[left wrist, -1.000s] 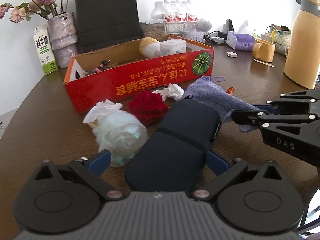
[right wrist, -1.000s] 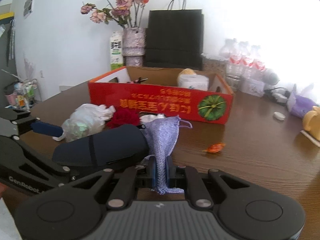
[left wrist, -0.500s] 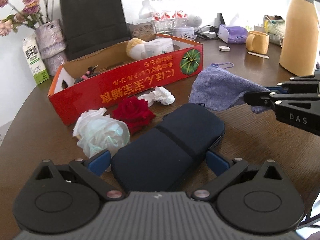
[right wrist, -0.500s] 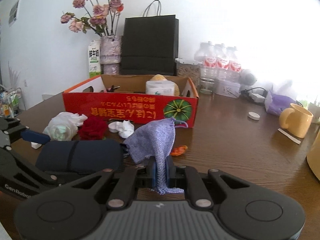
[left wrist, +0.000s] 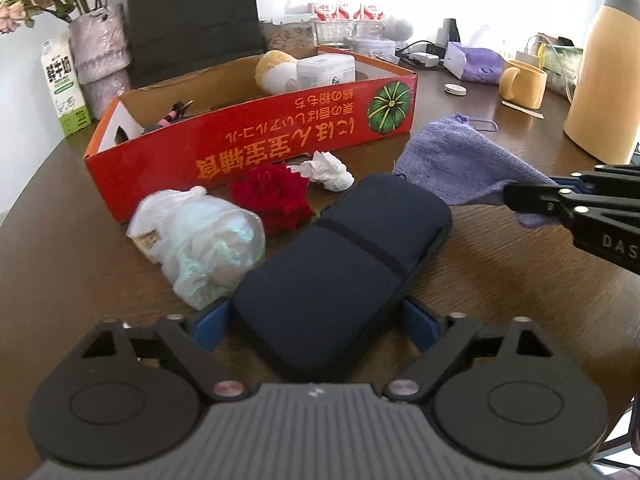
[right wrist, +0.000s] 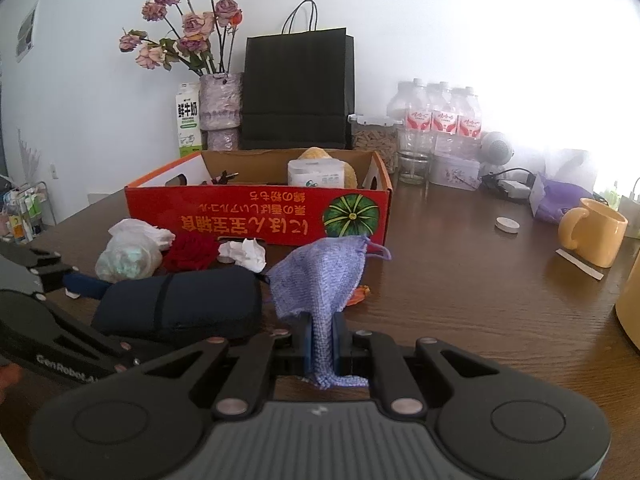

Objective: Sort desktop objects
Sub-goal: 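Grasp the dark blue pouch with the left gripper while the right grasps the purple cloth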

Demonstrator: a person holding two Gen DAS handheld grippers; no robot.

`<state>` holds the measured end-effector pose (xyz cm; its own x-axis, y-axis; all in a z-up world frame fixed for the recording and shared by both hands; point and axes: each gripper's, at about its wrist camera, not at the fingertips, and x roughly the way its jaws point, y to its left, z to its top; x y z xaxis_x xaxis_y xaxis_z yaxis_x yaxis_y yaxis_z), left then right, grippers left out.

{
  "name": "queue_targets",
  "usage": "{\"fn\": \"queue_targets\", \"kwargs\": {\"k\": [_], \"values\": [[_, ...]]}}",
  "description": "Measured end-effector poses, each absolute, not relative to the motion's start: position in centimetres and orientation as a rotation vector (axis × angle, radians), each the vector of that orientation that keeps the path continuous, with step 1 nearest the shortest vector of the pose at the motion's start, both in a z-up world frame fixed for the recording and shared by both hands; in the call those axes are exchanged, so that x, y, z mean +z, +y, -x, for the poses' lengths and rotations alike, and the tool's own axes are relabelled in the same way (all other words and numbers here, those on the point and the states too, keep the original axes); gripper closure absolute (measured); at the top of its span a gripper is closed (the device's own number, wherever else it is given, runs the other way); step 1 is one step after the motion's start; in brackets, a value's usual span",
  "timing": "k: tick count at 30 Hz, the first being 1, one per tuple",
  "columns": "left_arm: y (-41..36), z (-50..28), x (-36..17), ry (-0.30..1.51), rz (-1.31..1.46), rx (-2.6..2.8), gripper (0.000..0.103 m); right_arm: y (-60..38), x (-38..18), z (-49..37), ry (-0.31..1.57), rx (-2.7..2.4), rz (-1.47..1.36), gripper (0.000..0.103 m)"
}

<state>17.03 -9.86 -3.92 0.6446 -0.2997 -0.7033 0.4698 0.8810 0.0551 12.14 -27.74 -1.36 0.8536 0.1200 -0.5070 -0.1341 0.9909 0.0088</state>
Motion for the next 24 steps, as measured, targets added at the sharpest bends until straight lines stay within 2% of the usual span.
{"fn": "queue_targets", "kwargs": {"k": [3, 12, 15, 17, 24], "values": [[-9.8, -16.1, -3.8, 0.751, -0.237, -0.432, 0.02, -27.6, -1.4, -12.1, 0.529, 0.141, 0.028, 0.095], [-10.2, -13.6, -3.4, 0.748, -0.237, -0.407, 0.02, -27.7, -1.4, -11.6, 0.535, 0.149, 0.03, 0.094], [-10.3, -13.3, -3.1, 0.736, -0.258, -0.415, 0.016, -27.8, -1.3, -11.1, 0.532, 0.148, 0.027, 0.094], [-10.3, -13.1, -2.6, 0.698, -0.27, -0.428, 0.002, -28.0, -1.2, -10.8, 0.529, 0.147, 0.023, 0.094], [-12.1, -15.6, -2.2, 0.689, -0.348, -0.491, 0.0, -28.2, -1.1, -10.1, 0.534, 0.146, 0.012, 0.094]]}}
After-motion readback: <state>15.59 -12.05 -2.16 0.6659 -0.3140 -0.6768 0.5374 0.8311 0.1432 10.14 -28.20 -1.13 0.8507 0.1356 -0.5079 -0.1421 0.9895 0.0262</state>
